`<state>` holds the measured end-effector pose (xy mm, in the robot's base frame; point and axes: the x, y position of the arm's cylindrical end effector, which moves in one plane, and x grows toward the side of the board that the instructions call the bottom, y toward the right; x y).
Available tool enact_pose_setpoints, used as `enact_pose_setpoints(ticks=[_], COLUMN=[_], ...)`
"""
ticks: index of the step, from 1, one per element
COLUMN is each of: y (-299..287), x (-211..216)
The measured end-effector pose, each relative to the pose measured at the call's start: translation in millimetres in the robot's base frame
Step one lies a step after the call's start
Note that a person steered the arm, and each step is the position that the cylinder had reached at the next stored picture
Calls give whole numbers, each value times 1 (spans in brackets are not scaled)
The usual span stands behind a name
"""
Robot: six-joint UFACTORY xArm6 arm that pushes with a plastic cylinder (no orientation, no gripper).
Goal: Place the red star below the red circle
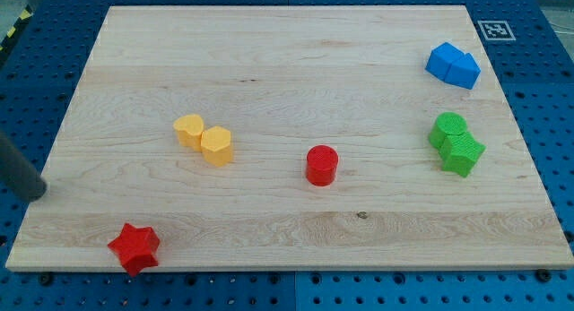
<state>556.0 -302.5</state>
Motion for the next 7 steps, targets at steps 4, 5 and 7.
enact_pose_setpoints(ticks=[4, 5, 7], y=[37, 34, 105], x=[62, 62, 63])
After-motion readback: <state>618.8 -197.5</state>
